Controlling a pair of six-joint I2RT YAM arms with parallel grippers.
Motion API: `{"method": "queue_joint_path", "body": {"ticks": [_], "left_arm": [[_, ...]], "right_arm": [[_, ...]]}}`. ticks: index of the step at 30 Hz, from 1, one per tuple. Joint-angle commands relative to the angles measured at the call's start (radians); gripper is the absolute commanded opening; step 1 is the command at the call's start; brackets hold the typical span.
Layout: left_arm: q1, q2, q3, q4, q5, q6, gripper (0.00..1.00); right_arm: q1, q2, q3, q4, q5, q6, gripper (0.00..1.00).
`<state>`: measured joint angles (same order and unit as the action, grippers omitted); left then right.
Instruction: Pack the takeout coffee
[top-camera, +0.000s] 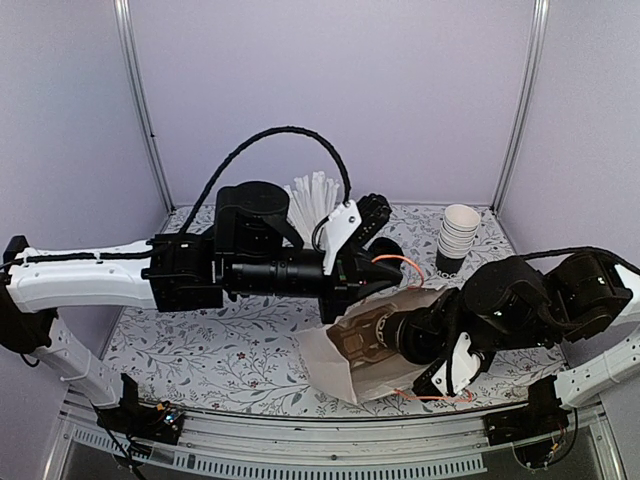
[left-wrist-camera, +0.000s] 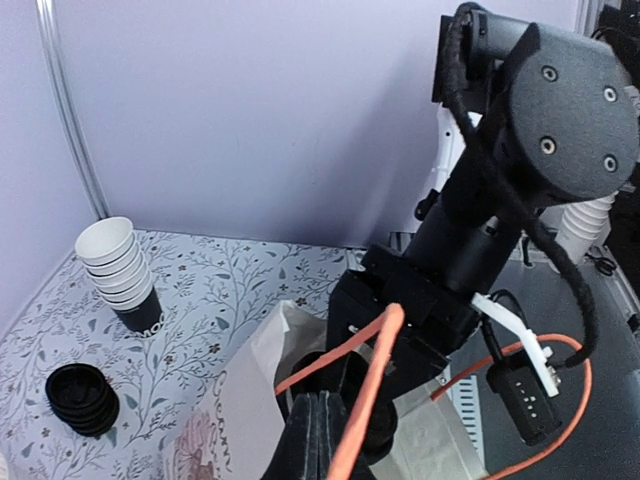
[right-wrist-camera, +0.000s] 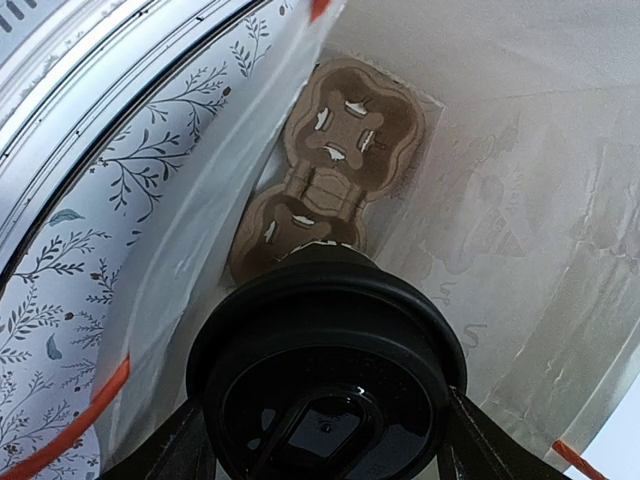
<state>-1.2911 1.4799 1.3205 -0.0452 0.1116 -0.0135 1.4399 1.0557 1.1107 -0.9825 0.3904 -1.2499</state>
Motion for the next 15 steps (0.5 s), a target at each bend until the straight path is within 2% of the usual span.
{"method": "queue_joint_path", "body": {"ticks": [1, 5, 8, 10, 13, 15], "left_arm": [[-0.004, -0.005, -0.05, 0.162, 0.125, -0.086, 0.0], [-0.008, 0.006, -0.063, 0.178, 0.19, -0.1, 0.05], [-0.01, 0.008, -0.06, 0.176, 0.187, -0.105, 0.11], [-0.009, 0.009, -0.057, 0.174, 0.188, -0.107, 0.21], [-0.01, 0.007, -0.049, 0.159, 0.217, -0.105, 0.45], [-0.009, -0.011, -0.044, 0.137, 0.246, -0.094, 0.52]], "right_arm": [[0.006, -0.006, -0.012, 0.057, 0.011, -0.031, 0.41], [0.007, 0.026, -0.014, 0.083, 0.009, 0.03, 0.41], [0.006, 0.022, -0.047, 0.123, 0.033, 0.021, 0.4], [0.008, 0.015, -0.074, 0.138, 0.056, -0.002, 0.4], [0.007, 0.01, -0.086, 0.137, 0.063, -0.017, 0.4], [0.007, 0.014, -0.081, 0.126, 0.06, -0.006, 0.4]]}}
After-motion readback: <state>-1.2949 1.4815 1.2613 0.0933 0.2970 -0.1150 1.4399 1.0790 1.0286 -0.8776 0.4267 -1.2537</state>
